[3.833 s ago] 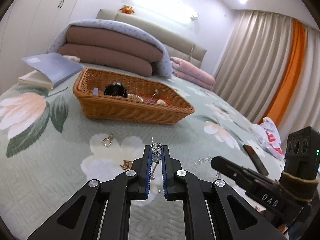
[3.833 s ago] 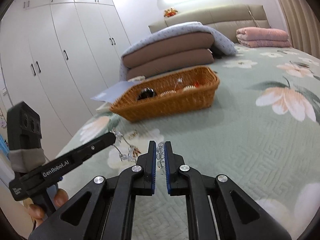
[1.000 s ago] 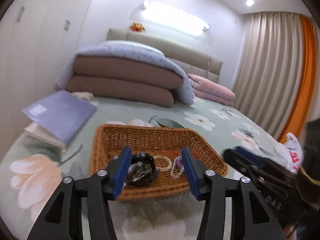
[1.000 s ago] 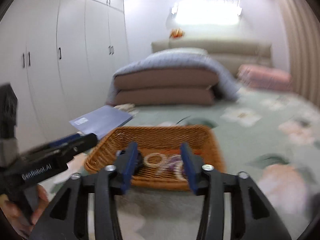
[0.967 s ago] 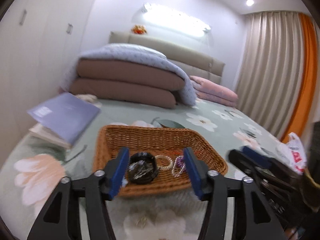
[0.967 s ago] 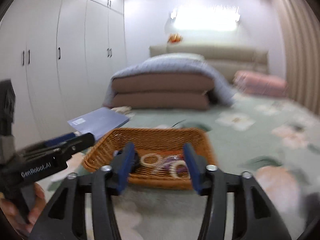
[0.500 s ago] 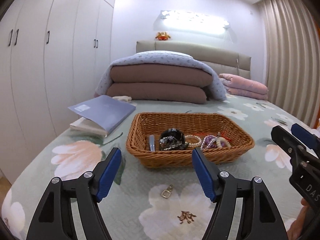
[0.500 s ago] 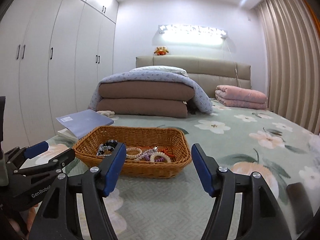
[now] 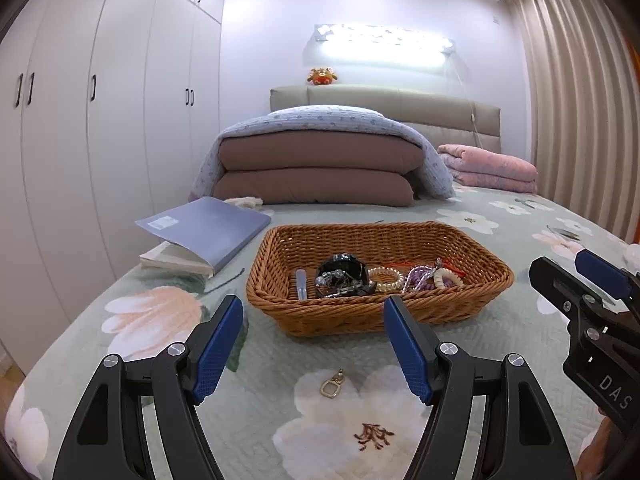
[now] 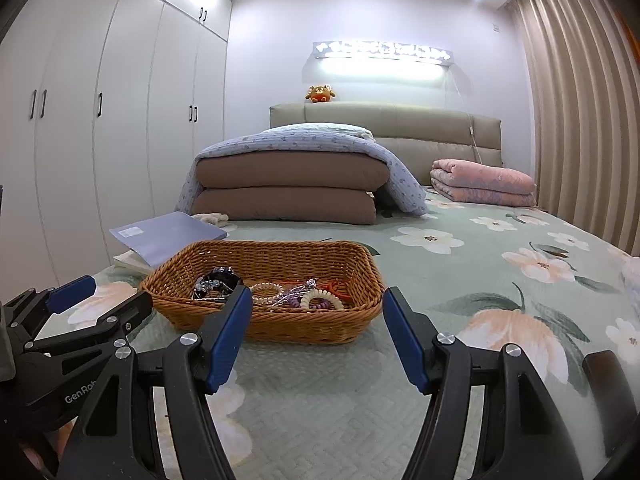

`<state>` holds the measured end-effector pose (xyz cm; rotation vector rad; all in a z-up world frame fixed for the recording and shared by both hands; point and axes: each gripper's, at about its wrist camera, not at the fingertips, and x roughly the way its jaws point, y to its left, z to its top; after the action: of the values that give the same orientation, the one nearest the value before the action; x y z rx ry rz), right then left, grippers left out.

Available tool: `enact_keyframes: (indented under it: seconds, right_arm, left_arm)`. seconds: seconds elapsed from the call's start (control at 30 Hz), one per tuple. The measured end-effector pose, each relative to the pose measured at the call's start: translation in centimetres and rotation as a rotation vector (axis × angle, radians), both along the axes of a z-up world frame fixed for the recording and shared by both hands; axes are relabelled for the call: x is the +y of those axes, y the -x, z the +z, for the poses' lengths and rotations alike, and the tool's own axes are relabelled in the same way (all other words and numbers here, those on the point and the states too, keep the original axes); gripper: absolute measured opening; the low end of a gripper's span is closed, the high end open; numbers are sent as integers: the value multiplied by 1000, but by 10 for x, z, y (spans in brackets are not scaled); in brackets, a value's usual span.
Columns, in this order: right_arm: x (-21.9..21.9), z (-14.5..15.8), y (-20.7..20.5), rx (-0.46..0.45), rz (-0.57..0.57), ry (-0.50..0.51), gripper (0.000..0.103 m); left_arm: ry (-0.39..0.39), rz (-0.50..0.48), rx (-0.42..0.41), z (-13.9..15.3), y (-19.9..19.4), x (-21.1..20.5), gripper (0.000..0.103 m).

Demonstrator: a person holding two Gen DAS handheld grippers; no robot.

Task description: Organize jewelry

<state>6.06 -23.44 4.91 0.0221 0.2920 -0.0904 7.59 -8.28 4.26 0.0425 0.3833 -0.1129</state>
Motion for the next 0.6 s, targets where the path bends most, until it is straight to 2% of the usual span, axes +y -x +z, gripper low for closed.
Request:
enact_keyframes:
  seconds: [0.2,0.6]
  right_arm:
    - [-7,-2,-2,12,2,-28,70]
    - [-5,-3,-1,15,-1,-21,71]
  left_arm:
    - [-17,1,-12,0,3,-3,74]
    - [-15,-14,0,-1,4,-3,74]
